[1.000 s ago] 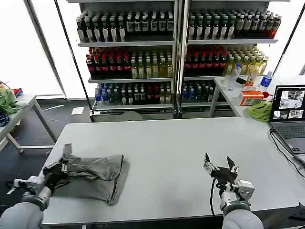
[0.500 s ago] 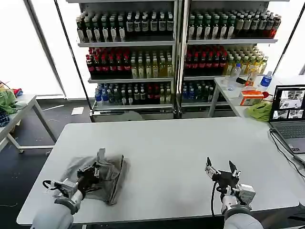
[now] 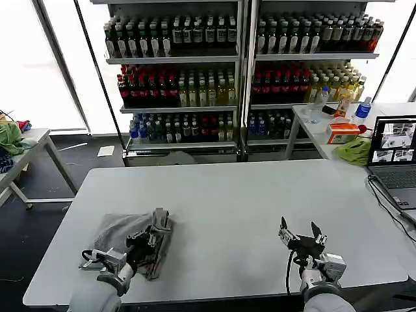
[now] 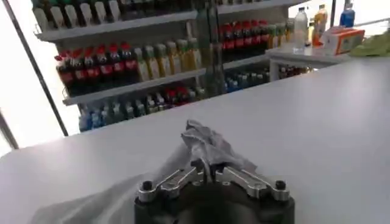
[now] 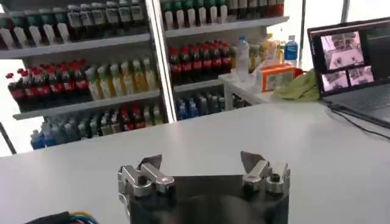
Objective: Fold and organize the clothes.
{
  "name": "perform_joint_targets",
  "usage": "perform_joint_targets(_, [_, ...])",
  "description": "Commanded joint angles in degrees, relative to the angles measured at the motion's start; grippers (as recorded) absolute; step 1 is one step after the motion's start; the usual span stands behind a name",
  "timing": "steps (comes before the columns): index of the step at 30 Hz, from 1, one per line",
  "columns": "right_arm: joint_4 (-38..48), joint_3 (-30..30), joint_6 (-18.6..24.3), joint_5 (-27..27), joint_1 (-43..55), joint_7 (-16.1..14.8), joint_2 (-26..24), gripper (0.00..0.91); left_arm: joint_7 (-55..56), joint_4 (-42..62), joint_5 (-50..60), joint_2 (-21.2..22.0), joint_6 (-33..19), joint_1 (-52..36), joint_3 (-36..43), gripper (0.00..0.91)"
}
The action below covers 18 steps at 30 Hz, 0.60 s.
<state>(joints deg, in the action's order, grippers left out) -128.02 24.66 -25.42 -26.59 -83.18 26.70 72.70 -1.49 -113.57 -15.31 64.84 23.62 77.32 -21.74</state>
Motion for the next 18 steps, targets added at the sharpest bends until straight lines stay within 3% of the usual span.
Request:
perform_joint_targets(1, [-0.1, -0.1, 0.0, 0.1, -0.1, 0.0, -0.1, 0.907, 0.5, 3.2, -4.1, 3.7, -1.2, -1.1, 1.8, 0.907])
perform_joint_targets(9, [0.7, -0.5, 0.2, 0.6, 0.0, 0.0, 0.0, 0.907, 1.1, -6.4, -22.0, 4.1, -0.1, 1.5, 2.0, 0.907])
perform_joint_targets(16, [1.6, -1.2, 0.4, 1.0, 0.8, -0.1, 0.0, 0.907, 2.8, -17.0, -25.9, 2.6, 1.2, 3.6, -1.5, 0.907])
perform_joint_targets(17, [1.7, -1.2, 0.4, 1.0, 0.9, -0.1, 0.0, 0.907, -2.2, -17.0, 45.9, 1.8, -48.7, 3.3, -2.7, 0.907])
perform_joint_targets(18, [1.6, -1.4, 0.3, 0.9, 1.1, -0.1, -0.1, 0.907, 3.4, -16.2, -25.9, 1.1, 1.0, 2.7, -4.5, 0.907])
